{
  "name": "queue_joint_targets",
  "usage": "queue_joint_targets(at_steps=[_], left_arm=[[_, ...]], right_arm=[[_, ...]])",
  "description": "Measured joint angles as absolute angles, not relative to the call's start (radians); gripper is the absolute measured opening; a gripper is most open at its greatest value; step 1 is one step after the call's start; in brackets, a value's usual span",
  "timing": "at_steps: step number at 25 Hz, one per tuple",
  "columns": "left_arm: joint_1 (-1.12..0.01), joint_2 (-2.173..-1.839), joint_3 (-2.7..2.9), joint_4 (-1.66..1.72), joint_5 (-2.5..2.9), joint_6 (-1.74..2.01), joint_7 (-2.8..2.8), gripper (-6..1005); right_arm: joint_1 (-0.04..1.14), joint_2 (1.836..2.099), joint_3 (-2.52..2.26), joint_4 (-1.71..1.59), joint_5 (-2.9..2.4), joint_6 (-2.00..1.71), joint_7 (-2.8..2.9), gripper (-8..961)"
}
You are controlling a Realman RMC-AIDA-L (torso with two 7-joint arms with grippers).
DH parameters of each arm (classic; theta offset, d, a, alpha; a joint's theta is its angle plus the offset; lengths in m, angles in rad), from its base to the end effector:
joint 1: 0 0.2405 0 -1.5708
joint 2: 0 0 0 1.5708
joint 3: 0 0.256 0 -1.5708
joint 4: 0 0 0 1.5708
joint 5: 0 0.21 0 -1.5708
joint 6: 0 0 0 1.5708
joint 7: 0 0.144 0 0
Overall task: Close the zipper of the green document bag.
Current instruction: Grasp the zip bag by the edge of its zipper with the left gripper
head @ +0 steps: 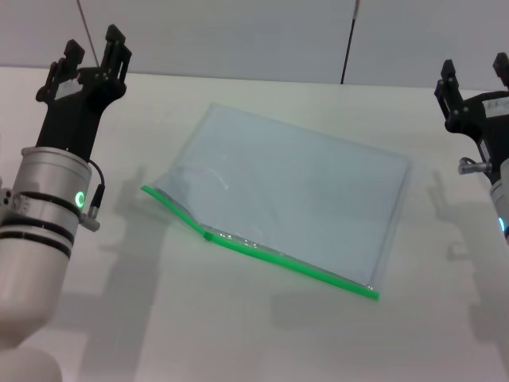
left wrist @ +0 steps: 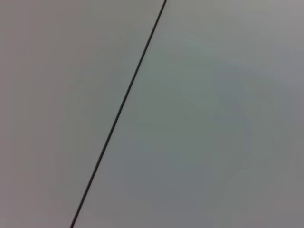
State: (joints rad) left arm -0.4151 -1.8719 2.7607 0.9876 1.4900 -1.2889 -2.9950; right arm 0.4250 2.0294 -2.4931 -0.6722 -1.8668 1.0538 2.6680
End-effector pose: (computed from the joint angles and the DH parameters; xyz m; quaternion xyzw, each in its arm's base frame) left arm -0.2331 0.3249 -0.0097 -0.5763 -0.3381 -0.4676 0.5788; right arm 0.2439 0.3502 -0.0409 -0.6912 0.1692 0.2823 0.6434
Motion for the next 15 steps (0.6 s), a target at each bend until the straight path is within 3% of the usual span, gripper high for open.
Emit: queue_joint_targets(at_steps=[15], left_arm=[[-0.421, -1.849, 2.651, 1.039, 1.465, -1.054, -2.997, 666]], right_arm=[[0.425, 2.029, -2.494, -0.673, -1.867, 1.054, 2.669, 691]])
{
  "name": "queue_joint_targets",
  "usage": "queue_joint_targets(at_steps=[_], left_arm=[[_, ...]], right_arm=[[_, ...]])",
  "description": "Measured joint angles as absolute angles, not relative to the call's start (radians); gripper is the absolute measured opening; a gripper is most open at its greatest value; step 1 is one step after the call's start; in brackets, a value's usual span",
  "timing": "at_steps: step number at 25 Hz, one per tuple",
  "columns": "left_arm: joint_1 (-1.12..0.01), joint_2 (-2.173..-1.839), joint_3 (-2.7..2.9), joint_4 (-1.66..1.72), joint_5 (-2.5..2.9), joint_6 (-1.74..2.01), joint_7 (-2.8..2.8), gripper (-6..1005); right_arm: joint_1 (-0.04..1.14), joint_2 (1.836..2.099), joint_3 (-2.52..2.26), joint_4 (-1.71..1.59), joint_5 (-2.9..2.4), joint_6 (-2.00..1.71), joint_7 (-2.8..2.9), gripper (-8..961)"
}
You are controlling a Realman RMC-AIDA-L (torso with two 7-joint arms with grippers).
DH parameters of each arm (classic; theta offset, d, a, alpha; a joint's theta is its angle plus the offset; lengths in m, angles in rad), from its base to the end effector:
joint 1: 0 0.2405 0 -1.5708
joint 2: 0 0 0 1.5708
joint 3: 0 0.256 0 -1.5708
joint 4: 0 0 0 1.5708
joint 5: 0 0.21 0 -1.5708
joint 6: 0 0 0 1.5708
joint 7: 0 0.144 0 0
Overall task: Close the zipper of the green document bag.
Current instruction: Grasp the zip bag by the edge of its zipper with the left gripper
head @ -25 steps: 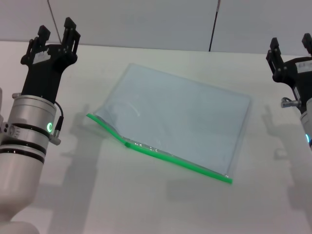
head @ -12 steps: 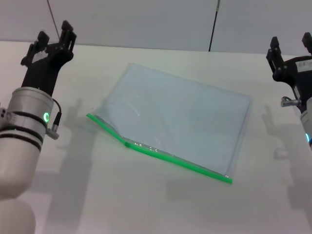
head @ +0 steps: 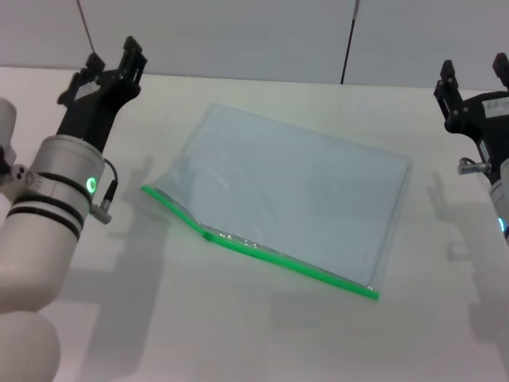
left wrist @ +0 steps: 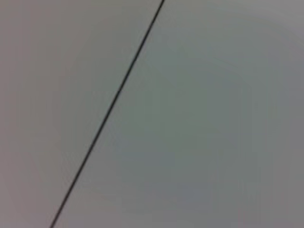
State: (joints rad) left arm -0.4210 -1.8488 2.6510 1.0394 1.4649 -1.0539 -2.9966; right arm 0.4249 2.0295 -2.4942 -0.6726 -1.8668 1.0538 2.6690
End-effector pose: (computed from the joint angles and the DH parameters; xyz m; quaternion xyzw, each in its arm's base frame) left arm -0.2321 0.3459 -0.0155 -0.5888 -0.4045 -0.4395 0.5445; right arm 0.2438 0.3500 -0.0411 -0.6915 0.1695 0.2828 0.6428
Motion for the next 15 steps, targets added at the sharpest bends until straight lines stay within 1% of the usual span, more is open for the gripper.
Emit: queue_joint_targets(at_steps=[6, 10, 15], left_arm=[[-0.427, -1.847, 2.633, 1.026, 1.455, -0.999, -2.996, 666], [-0.411, -1.846, 2.627, 1.026, 1.447, -0.989, -2.996, 666], [-0.399, -1.852, 2.629, 1.033, 1.483, -0.989, -2.996, 666]], right_arm=[[0.425, 2.029, -2.494, -0.673, -1.867, 1.054, 2.668, 690], [0.425, 2.029, -2.493, -0.67, -1.867, 1.054, 2.67, 689], [0.425, 2.029, -2.493, -0.669, -1.867, 1.054, 2.671, 688]])
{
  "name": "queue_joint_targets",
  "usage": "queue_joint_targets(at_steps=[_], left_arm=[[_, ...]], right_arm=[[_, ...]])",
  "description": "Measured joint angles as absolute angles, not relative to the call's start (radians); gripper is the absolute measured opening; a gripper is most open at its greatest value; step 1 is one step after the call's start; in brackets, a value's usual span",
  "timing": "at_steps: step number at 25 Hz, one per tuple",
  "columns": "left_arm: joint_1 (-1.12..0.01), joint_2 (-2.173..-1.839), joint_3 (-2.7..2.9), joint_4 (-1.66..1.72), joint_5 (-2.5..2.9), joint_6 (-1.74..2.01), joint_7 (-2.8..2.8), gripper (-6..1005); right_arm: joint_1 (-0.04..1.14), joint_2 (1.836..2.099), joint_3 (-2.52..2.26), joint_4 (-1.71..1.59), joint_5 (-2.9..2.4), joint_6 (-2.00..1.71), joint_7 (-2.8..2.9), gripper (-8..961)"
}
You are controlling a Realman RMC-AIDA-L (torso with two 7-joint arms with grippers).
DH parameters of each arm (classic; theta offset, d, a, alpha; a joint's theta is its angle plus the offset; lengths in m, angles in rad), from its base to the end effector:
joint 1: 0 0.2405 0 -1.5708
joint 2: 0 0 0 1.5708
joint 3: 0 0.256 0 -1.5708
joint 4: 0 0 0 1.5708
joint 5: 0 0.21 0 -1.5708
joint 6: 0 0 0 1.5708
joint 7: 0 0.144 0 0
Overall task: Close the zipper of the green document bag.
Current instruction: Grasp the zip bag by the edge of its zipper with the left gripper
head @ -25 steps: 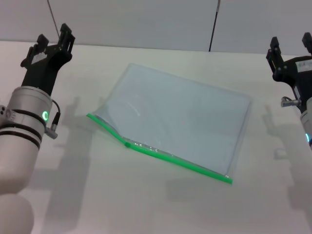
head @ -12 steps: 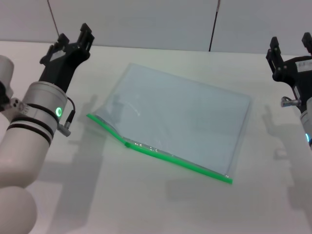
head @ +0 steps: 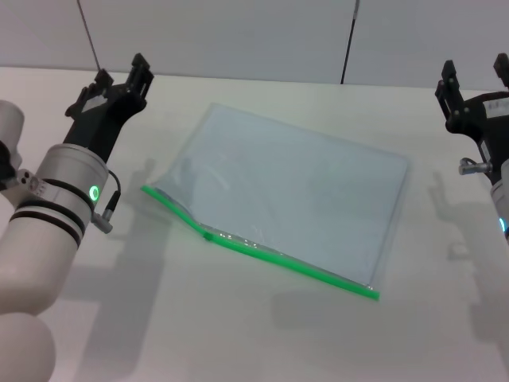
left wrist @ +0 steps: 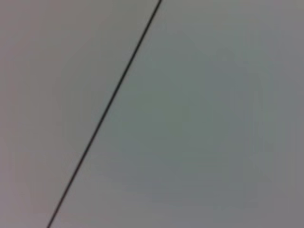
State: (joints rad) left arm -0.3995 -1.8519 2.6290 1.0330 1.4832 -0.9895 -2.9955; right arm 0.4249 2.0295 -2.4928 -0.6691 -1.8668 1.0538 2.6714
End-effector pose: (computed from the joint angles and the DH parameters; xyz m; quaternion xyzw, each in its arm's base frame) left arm -0.2396 0.3439 -0.0210 -0.5981 -0.4190 -0.4210 0.5380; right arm 0.2448 0.3501 -0.0407 -0.6909 0.1702 0.2820 0.6435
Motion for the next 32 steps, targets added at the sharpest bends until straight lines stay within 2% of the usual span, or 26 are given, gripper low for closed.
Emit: queue_joint_targets(at_steps=[10, 13, 19, 30, 32], left_arm=[[-0.385, -1.849, 2.655, 0.956, 1.582, -0.985, -2.945, 667], [-0.377, -1.862, 2.678, 0.947, 1.582, -1.005, -2.812, 667], [-0.321, -1.931, 2.692, 0.949, 1.577, -1.103, -2.38, 666], [-0.244, -1.941, 2.717, 0.995, 1.514, -1.178, -1.933, 665], [-0.238, -1.955, 2.718, 0.997, 1.466, -1.195, -1.81, 666]], right_arm=[[0.423, 2.029, -2.493, -0.667, -1.867, 1.054, 2.667, 686], [0.424, 2.029, -2.494, -0.667, -1.867, 1.053, 2.666, 686], [0.423, 2.029, -2.492, -0.667, -1.867, 1.05, 2.665, 685], [0.42, 2.028, -2.493, -0.667, -1.867, 1.046, 2.664, 683], [0.42, 2.028, -2.493, -0.666, -1.867, 1.046, 2.664, 682]])
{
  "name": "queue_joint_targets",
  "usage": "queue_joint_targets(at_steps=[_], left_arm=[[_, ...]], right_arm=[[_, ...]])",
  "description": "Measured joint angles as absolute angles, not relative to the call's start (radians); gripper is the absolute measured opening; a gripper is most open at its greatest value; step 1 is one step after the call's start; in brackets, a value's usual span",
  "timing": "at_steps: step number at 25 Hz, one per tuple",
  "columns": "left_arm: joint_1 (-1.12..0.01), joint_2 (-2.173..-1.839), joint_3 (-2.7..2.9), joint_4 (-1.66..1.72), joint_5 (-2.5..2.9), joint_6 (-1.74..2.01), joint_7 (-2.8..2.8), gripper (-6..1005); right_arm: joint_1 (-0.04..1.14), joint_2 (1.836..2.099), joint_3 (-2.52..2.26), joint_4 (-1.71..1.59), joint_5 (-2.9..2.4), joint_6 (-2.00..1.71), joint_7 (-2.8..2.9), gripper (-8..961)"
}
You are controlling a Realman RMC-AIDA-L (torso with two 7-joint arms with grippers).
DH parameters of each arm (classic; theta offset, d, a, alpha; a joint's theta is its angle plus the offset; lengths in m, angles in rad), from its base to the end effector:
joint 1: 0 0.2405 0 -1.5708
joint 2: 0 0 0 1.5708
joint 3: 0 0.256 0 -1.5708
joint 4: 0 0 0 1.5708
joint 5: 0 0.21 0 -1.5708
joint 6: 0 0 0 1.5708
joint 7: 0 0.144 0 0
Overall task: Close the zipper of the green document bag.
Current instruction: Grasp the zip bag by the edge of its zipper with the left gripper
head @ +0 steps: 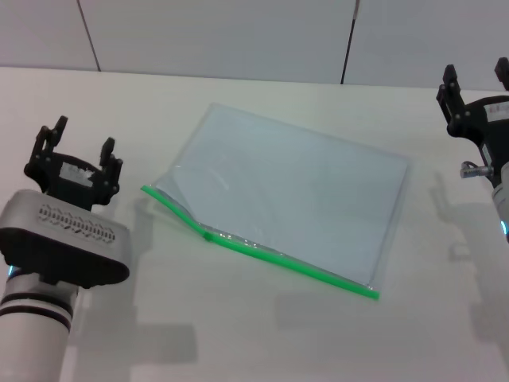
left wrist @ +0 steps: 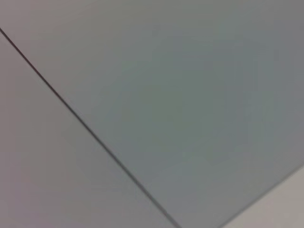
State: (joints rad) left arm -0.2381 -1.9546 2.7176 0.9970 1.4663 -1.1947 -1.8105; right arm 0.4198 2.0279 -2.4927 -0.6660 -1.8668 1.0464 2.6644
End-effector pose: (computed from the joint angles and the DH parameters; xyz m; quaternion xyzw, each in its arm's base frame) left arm -0.2697 0.2807 -0.0426 -0.6917 -0.0760 -0.0189 0.7179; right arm 0.2483 0.3491 -0.0409 -0.6932 0.1704 0.2743 0.6444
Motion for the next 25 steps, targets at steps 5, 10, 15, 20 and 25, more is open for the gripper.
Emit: queue_joint_targets(at_steps=[5, 10, 15, 20, 25], left_arm=[[-0.241, -1.97, 2.718, 1.009, 1.364, -1.205, -1.649, 666], [-0.252, -1.976, 2.722, 1.024, 1.288, -1.197, -1.479, 667], [-0.283, -1.978, 2.751, 1.026, 1.212, -1.196, -1.366, 666], [-0.319, -1.979, 2.768, 1.028, 1.141, -1.193, -1.271, 667], [-0.354, -1.979, 2.803, 1.025, 1.088, -1.175, -1.23, 665]], right_arm=[[0.42, 2.028, -2.493, -0.666, -1.867, 1.046, 2.663, 681], [0.42, 2.028, -2.493, -0.666, -1.867, 1.047, 2.663, 680], [0.422, 2.028, -2.493, -0.666, -1.867, 1.047, 2.663, 679], [0.424, 2.028, -2.495, -0.666, -1.867, 1.047, 2.663, 678], [0.425, 2.029, -2.497, -0.666, -1.867, 1.049, 2.663, 678]])
